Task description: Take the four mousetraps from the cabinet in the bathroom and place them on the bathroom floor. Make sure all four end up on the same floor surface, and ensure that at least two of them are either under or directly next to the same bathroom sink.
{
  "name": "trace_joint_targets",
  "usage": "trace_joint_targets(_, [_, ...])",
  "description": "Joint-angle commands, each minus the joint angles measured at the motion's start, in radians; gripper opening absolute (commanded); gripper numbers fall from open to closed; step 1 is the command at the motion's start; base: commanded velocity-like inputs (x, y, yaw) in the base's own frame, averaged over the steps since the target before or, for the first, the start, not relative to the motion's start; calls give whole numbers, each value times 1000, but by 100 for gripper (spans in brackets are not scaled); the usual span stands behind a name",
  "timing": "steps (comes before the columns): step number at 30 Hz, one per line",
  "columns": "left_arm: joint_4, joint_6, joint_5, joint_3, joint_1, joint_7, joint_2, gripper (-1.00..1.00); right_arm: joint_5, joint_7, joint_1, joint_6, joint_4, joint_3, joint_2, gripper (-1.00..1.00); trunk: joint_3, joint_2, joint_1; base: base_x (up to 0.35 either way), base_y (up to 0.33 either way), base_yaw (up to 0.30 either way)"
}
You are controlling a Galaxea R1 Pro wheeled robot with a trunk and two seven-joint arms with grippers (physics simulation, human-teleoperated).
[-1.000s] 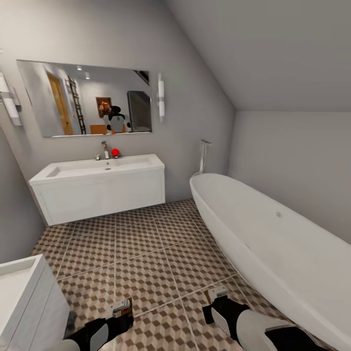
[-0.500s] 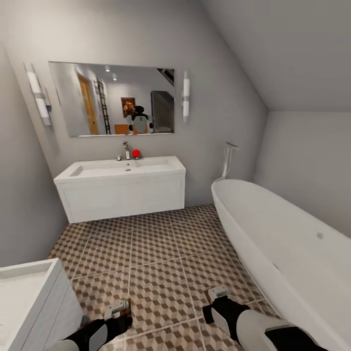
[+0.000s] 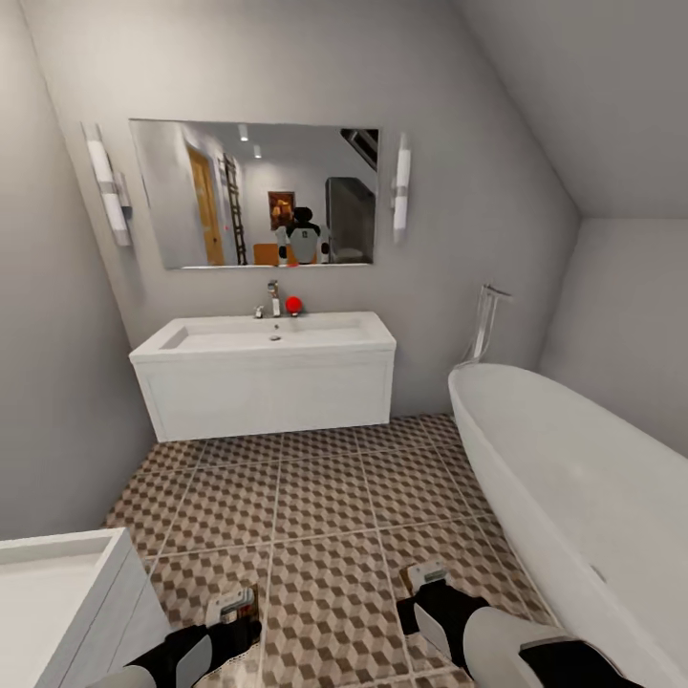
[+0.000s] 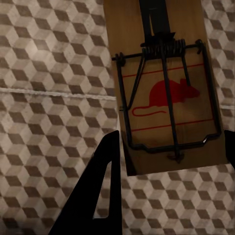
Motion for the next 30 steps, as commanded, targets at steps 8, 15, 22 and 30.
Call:
trace_joint_targets(8, [-7, 4, 5, -9, 0, 3, 1, -100, -1, 1, 1, 4, 2, 5, -2, -100, -1, -1, 1, 323, 0, 7])
trace_joint_targets(15, [-13, 7, -2, -11, 0, 9, 0, -100, -44, 1, 47, -27, 2, -1, -49, -100, -1, -1, 1, 323, 0, 1])
trace_joint_targets(22, [-16, 16, -6, -17, -1, 11, -1, -100, -159, 0, 86, -55, 2, -2, -105, -100, -1, -1, 1, 323, 0, 0])
trace_joint_targets(30, [-16, 15, -7, -20, -1, 10, 1, -100, -171, -2, 129, -57, 2, -2, -111, -100, -1, -1, 1, 315, 0, 0])
